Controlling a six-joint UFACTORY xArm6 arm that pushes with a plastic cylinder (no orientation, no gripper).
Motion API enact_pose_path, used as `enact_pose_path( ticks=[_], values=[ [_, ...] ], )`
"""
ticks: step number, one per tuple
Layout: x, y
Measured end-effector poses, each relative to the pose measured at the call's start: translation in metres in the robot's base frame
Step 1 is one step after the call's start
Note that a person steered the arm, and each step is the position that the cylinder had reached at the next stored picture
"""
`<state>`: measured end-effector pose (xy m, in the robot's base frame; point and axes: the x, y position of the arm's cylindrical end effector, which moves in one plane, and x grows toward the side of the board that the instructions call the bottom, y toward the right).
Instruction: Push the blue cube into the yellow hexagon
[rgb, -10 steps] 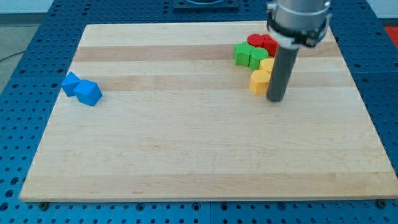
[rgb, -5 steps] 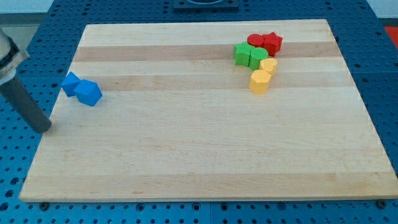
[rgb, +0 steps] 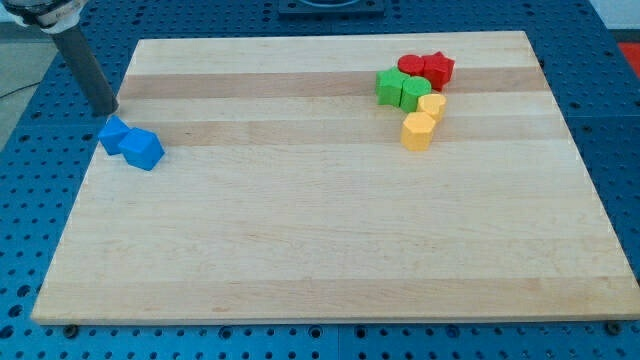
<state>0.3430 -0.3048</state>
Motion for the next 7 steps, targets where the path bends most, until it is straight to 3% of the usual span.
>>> enact_pose_path(
  ticks=[4,7],
  values=[
    [0.078,0.009],
    [0.079,0.057]
  ],
)
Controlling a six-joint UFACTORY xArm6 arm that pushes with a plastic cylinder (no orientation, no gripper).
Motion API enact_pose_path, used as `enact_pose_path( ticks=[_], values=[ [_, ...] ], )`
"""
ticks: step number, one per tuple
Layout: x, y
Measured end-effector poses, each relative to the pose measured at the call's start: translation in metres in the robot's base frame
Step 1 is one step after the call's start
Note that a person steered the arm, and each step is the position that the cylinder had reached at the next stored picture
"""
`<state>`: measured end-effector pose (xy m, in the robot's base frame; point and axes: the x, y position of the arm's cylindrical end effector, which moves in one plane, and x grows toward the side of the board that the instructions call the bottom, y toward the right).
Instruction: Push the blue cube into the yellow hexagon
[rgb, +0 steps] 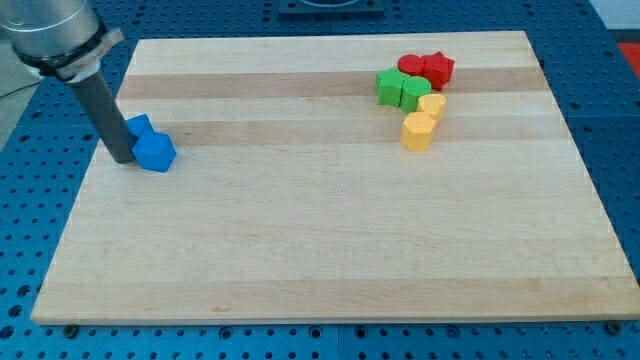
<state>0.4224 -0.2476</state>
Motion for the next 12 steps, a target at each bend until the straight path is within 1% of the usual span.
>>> enact_pose_path(
  ticks=[2,5,7,8,9,12],
  values=[
    [0.000,0.059],
    [0.000,0.181],
    [-0.007,0.242],
    [-0.010,0.258],
    [-0.010,0.258],
    [-0.011,0.290]
  ],
)
